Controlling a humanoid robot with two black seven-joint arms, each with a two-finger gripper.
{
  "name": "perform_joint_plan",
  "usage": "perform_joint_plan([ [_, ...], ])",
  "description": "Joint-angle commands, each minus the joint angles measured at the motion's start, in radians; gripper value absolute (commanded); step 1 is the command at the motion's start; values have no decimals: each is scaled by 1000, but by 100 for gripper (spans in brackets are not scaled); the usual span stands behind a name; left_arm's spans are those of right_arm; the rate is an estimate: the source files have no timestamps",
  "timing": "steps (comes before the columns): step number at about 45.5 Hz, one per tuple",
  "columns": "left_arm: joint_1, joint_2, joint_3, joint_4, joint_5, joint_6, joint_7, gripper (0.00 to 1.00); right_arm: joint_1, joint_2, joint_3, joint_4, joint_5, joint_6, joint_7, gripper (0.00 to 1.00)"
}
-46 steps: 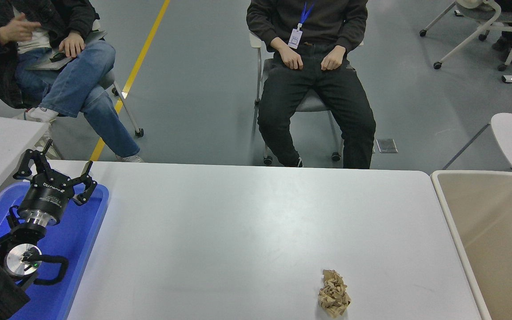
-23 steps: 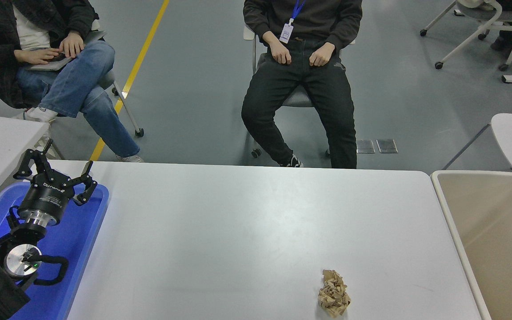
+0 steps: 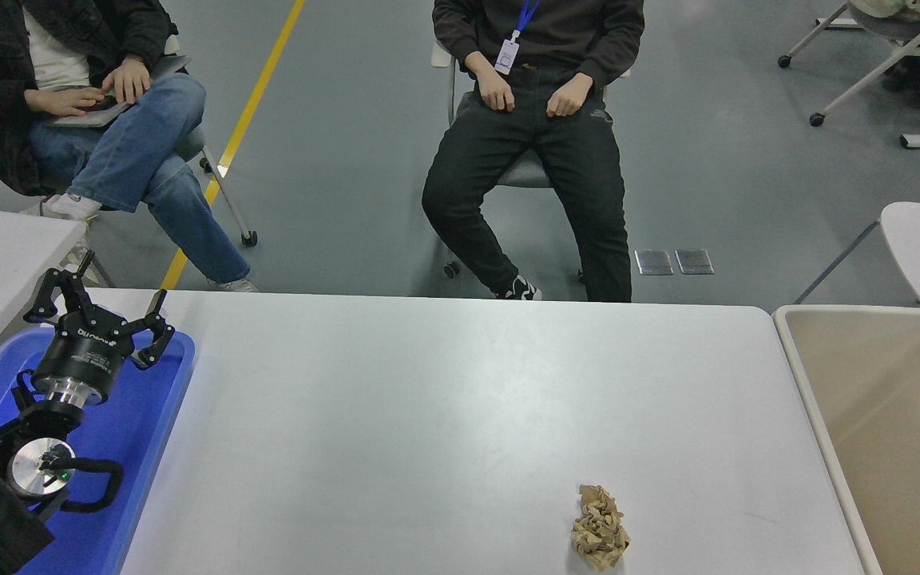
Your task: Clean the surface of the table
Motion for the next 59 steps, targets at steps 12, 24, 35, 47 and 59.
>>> perform_joint_plan([
  [12, 0, 0, 0, 0, 0, 0, 0, 100, -226, 108, 251, 241, -3, 10, 3, 98],
  [24, 0, 0, 0, 0, 0, 0, 0, 100, -378, 163, 297, 272, -19, 16, 95, 98],
  [35, 0, 0, 0, 0, 0, 0, 0, 100, -471, 216, 299, 272, -19, 38, 212, 98],
  [47, 0, 0, 0, 0, 0, 0, 0, 100, -514, 266, 299, 270, -22, 38, 284, 98],
  [59, 0, 0, 0, 0, 0, 0, 0, 100, -530, 292, 299, 265, -25, 38, 318, 98],
])
